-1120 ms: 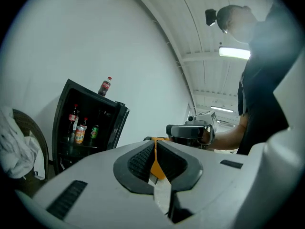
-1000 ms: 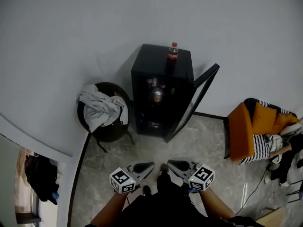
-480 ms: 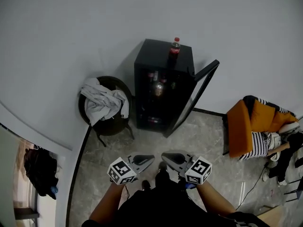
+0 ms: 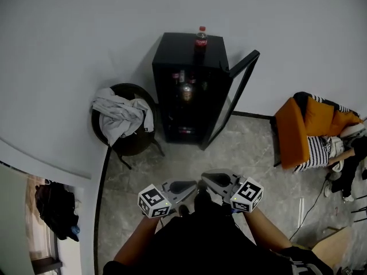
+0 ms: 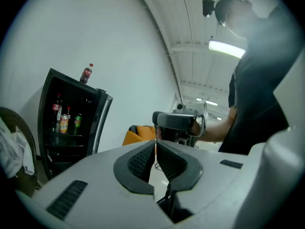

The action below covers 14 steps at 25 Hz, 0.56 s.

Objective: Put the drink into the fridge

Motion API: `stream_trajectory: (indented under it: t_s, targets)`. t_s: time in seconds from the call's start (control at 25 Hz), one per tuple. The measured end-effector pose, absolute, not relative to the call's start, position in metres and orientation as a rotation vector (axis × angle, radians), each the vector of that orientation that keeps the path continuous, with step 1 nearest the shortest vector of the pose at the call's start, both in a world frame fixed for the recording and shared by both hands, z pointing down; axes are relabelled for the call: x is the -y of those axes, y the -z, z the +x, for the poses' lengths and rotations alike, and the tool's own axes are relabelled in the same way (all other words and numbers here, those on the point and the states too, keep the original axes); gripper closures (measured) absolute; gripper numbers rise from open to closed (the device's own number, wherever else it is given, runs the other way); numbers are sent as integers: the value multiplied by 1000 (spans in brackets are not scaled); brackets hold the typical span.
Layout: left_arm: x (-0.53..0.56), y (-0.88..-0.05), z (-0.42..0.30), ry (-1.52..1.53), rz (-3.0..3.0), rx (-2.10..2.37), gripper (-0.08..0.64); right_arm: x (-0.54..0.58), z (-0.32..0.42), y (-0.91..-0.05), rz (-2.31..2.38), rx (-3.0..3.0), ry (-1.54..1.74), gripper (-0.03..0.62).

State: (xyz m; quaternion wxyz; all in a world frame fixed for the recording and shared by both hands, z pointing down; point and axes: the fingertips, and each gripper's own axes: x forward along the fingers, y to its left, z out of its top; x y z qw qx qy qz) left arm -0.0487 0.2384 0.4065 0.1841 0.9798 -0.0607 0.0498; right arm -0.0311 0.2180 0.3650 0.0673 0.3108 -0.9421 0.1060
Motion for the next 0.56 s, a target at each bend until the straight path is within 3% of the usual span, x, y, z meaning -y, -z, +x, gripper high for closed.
stream_trajectory:
  t_s: [0.56]
  targets:
    - [-255,-420,-31,-202,2729,105,541,-226,-20,-380,967,2796,-357,569]
